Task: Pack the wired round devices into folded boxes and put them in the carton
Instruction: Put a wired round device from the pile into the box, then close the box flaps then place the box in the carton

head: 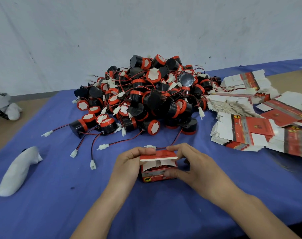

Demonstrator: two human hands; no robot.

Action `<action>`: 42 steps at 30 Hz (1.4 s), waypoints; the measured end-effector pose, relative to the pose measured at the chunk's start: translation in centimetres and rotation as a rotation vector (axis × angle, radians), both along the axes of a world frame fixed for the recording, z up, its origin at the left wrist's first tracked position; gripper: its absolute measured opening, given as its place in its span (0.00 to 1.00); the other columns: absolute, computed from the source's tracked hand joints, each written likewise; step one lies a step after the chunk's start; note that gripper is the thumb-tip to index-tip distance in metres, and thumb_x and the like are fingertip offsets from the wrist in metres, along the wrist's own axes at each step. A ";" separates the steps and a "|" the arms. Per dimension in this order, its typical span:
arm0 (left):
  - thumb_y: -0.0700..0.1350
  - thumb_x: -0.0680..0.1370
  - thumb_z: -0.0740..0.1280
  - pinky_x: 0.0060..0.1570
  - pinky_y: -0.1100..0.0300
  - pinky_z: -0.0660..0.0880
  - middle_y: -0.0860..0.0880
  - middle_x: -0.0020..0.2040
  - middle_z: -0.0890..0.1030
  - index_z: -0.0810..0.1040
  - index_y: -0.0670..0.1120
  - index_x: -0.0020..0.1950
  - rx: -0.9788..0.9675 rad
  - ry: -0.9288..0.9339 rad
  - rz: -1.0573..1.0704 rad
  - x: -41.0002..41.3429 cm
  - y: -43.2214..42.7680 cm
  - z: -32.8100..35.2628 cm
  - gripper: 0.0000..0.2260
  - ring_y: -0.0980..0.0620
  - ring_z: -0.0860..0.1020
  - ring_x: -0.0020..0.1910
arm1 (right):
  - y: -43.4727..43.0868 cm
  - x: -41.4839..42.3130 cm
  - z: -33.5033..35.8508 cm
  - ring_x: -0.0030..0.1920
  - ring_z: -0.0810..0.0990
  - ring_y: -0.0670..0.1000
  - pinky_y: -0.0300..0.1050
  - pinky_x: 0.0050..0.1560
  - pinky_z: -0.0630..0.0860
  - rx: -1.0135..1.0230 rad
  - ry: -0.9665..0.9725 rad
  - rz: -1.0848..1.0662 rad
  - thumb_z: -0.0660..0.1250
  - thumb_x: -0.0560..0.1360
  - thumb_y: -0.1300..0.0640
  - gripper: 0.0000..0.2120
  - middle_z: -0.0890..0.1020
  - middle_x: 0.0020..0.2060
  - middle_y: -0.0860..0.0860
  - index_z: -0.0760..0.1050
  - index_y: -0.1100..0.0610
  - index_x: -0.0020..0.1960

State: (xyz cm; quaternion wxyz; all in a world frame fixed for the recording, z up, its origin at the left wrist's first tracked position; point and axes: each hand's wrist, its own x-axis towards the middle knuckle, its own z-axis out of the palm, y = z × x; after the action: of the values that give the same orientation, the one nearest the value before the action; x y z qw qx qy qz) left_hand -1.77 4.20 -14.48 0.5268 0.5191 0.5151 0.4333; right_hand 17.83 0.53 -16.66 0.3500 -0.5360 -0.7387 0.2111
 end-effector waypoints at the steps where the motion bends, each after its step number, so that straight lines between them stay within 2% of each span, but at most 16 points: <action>1: 0.29 0.77 0.59 0.50 0.55 0.80 0.50 0.49 0.87 0.88 0.51 0.39 0.017 0.015 -0.020 -0.3 0.1 0.1 0.23 0.48 0.85 0.50 | 0.0 0.0 -0.1 0.55 0.75 0.32 0.37 0.50 0.74 -0.017 0.011 -0.008 0.65 0.66 0.28 0.16 0.72 0.61 0.22 0.67 0.32 0.49; 3: 0.29 0.77 0.56 0.56 0.56 0.78 0.51 0.50 0.87 0.88 0.50 0.41 0.048 0.051 -0.073 -1.0 0.1 0.3 0.24 0.50 0.83 0.54 | 0.1 0.1 -0.3 0.55 0.76 0.32 0.39 0.50 0.76 -0.036 0.012 -0.016 0.69 0.67 0.32 0.17 0.72 0.61 0.21 0.66 0.35 0.49; 5: 0.32 0.79 0.55 0.62 0.56 0.74 0.53 0.51 0.87 0.88 0.51 0.43 0.083 0.096 -0.123 -1.6 -0.1 0.2 0.24 0.52 0.81 0.58 | 0.0 0.1 -0.3 0.53 0.77 0.33 0.41 0.47 0.78 -0.044 0.011 -0.015 0.69 0.67 0.32 0.18 0.73 0.60 0.22 0.62 0.33 0.49; 8: 0.41 0.83 0.59 0.57 0.61 0.75 0.60 0.52 0.85 0.87 0.56 0.46 0.161 0.172 -0.175 -1.8 -0.6 -0.2 0.19 0.59 0.81 0.55 | -0.3 -0.1 -0.1 0.50 0.81 0.39 0.45 0.47 0.79 -0.006 -0.062 -0.002 0.67 0.70 0.34 0.17 0.77 0.58 0.29 0.63 0.31 0.53; 10: 0.44 0.82 0.64 0.52 0.64 0.76 0.65 0.55 0.82 0.84 0.60 0.47 0.250 0.273 -0.193 -1.8 -0.7 -0.5 0.13 0.61 0.80 0.54 | -0.5 -0.1 0.1 0.49 0.81 0.44 0.46 0.46 0.79 0.066 -0.166 0.032 0.64 0.72 0.34 0.16 0.71 0.64 0.32 0.64 0.35 0.55; 12: 0.46 0.81 0.66 0.54 0.61 0.77 0.68 0.60 0.77 0.82 0.62 0.49 0.350 0.367 -0.205 -1.9 -1.0 -1.1 0.10 0.61 0.77 0.58 | -0.6 0.1 0.3 0.50 0.80 0.43 0.43 0.46 0.77 0.068 -0.211 0.056 0.63 0.72 0.31 0.17 0.66 0.67 0.30 0.64 0.35 0.56; 14: 0.54 0.80 0.65 0.56 0.60 0.76 0.68 0.65 0.73 0.80 0.63 0.51 0.437 0.434 -0.225 -2.1 -1.3 -1.4 0.06 0.61 0.73 0.64 | -0.9 0.5 0.4 0.53 0.79 0.41 0.42 0.49 0.77 0.051 -0.193 0.071 0.60 0.71 0.27 0.19 0.65 0.68 0.29 0.66 0.36 0.55; 17: 0.65 0.76 0.61 0.62 0.64 0.70 0.70 0.67 0.71 0.78 0.65 0.56 0.549 0.540 -0.260 -2.9 -1.6 -1.7 0.13 0.63 0.68 0.69 | -1.1 0.8 0.5 0.56 0.80 0.42 0.45 0.54 0.77 0.048 -0.150 0.081 0.58 0.74 0.27 0.19 0.67 0.67 0.29 0.71 0.38 0.56; 20: 0.65 0.74 0.65 0.66 0.61 0.68 0.69 0.68 0.71 0.76 0.68 0.60 0.516 0.515 -0.331 -3.5 -1.6 -1.6 0.15 0.65 0.66 0.71 | -1.1 0.7 0.7 0.53 0.82 0.46 0.46 0.55 0.77 0.033 -0.175 0.095 0.58 0.76 0.30 0.17 0.67 0.67 0.30 0.71 0.36 0.60; 22: 0.65 0.72 0.67 0.67 0.60 0.66 0.69 0.69 0.70 0.77 0.68 0.60 0.522 0.507 -0.345 -3.7 -1.6 -1.5 0.17 0.64 0.66 0.71 | -1.1 0.6 0.8 0.49 0.81 0.43 0.42 0.51 0.77 0.041 -0.196 0.094 0.57 0.77 0.31 0.19 0.66 0.68 0.30 0.71 0.33 0.64; 27: 0.64 0.72 0.67 0.65 0.63 0.68 0.69 0.67 0.70 0.77 0.66 0.58 0.616 0.569 -0.291 -3.1 -1.8 -1.7 0.15 0.62 0.69 0.70 | -1.0 0.1 0.8 0.52 0.80 0.44 0.43 0.50 0.76 0.035 -0.210 0.057 0.56 0.74 0.30 0.22 0.69 0.67 0.34 0.76 0.35 0.63; 30: 0.65 0.73 0.65 0.62 0.60 0.72 0.70 0.66 0.71 0.77 0.65 0.57 0.679 0.634 -0.246 -2.9 -1.7 -1.8 0.15 0.61 0.71 0.68 | -0.8 -0.2 0.8 0.54 0.79 0.45 0.43 0.52 0.75 0.026 -0.244 0.028 0.52 0.73 0.30 0.26 0.71 0.68 0.37 0.78 0.38 0.61; 33: 0.67 0.73 0.63 0.63 0.58 0.72 0.71 0.66 0.71 0.77 0.67 0.59 0.676 0.644 -0.242 -3.1 -1.6 -1.9 0.16 0.64 0.69 0.69 | -0.7 -0.2 0.8 0.57 0.79 0.48 0.45 0.54 0.75 0.014 -0.265 0.025 0.50 0.74 0.30 0.26 0.70 0.68 0.37 0.77 0.39 0.61; 35: 0.69 0.75 0.61 0.64 0.58 0.72 0.70 0.67 0.72 0.76 0.68 0.61 0.689 0.654 -0.245 -3.3 -1.6 -1.9 0.17 0.64 0.69 0.70 | -0.7 -0.1 0.8 0.57 0.79 0.49 0.47 0.54 0.76 0.011 -0.261 0.034 0.51 0.76 0.31 0.22 0.69 0.68 0.35 0.73 0.36 0.63; 38: 0.68 0.77 0.60 0.64 0.58 0.74 0.69 0.66 0.74 0.74 0.68 0.64 0.668 0.608 -0.226 -3.3 -1.6 -2.0 0.17 0.65 0.70 0.69 | -0.8 0.0 0.8 0.59 0.79 0.51 0.50 0.55 0.77 0.024 -0.211 0.042 0.53 0.78 0.34 0.19 0.72 0.66 0.35 0.70 0.35 0.67; 42: 0.64 0.77 0.62 0.62 0.56 0.76 0.68 0.65 0.76 0.75 0.68 0.64 0.616 0.531 -0.225 -3.2 -1.3 -2.0 0.15 0.63 0.72 0.67 | -0.8 -0.2 1.0 0.59 0.79 0.51 0.50 0.56 0.77 0.032 -0.157 0.019 0.54 0.79 0.36 0.21 0.75 0.62 0.38 0.73 0.39 0.68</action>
State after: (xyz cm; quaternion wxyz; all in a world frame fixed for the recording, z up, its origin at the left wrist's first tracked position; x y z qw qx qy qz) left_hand -5.00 2.89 -16.47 0.2400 0.7989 0.4195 0.3581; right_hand 17.65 -0.23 -15.64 0.2975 -0.5381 -0.7722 0.1603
